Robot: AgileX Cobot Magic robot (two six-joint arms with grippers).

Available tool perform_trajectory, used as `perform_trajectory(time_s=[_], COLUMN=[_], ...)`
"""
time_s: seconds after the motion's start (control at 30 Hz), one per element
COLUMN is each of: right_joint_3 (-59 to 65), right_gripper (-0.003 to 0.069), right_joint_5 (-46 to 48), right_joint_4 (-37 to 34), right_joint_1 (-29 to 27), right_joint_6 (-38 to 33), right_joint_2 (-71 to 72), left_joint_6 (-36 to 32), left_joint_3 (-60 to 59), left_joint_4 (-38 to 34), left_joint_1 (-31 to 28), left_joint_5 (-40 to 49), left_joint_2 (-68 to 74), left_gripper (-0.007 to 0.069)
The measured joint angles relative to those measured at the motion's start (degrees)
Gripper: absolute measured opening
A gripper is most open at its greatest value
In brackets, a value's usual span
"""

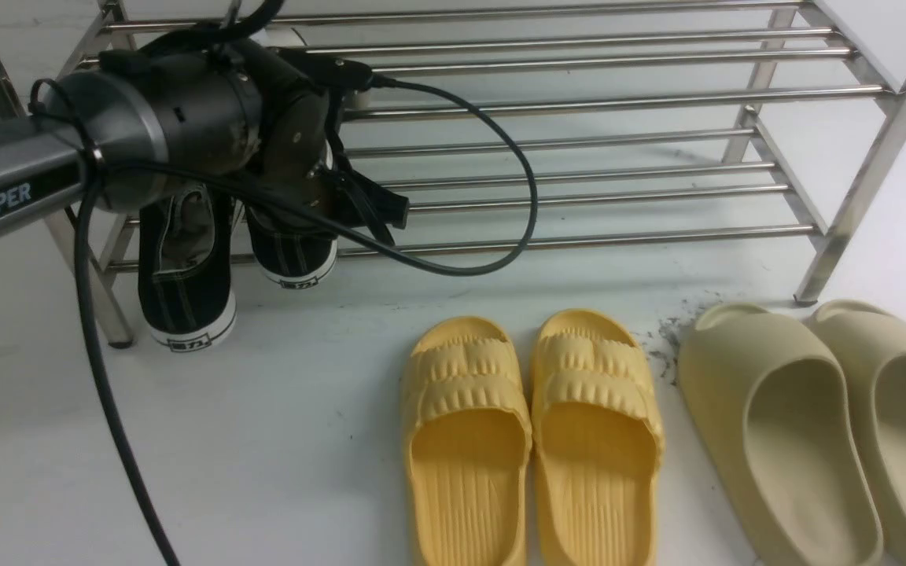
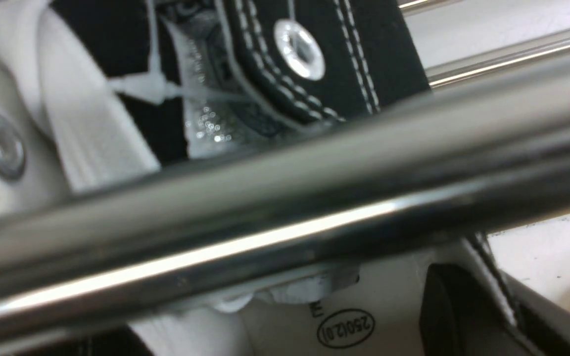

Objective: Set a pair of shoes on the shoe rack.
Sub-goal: Use the left arm to put a shoe into the shoe rack

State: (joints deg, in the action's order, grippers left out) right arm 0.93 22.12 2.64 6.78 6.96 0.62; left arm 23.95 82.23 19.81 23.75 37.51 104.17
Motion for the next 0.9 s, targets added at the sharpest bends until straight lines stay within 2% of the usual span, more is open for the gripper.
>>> perform_trajectory(time_s=[0.4,0.53,0.73,0.9], right_joint_3=[0.0,0.0,0.0,0.0], right_gripper=[0.0246,0.0246,0.0246,0.0246], right_joint_5=[0.0,0.0,0.0,0.0], right_joint_4=[0.0,0.0,0.0,0.0], right_joint_1=[0.0,0.0,0.0,0.0], right_joint_6=[0.0,0.0,0.0,0.0], right_joint_2=[0.0,0.0,0.0,0.0], left_joint_6=[0.0,0.0,0.0,0.0], left_joint_3=[0.0,0.0,0.5,0.5], left_joint_4=[1.1,1.7,3.2,3.3], left_joint_1=[0.0,0.0,0.0,0.0], left_joint_5=[0.6,1.1,0.6,0.7], left_joint_2=[0.0,0.0,-0.2,-0.4], left_gripper=[0.0010,0.0052,0.0165,0.0229])
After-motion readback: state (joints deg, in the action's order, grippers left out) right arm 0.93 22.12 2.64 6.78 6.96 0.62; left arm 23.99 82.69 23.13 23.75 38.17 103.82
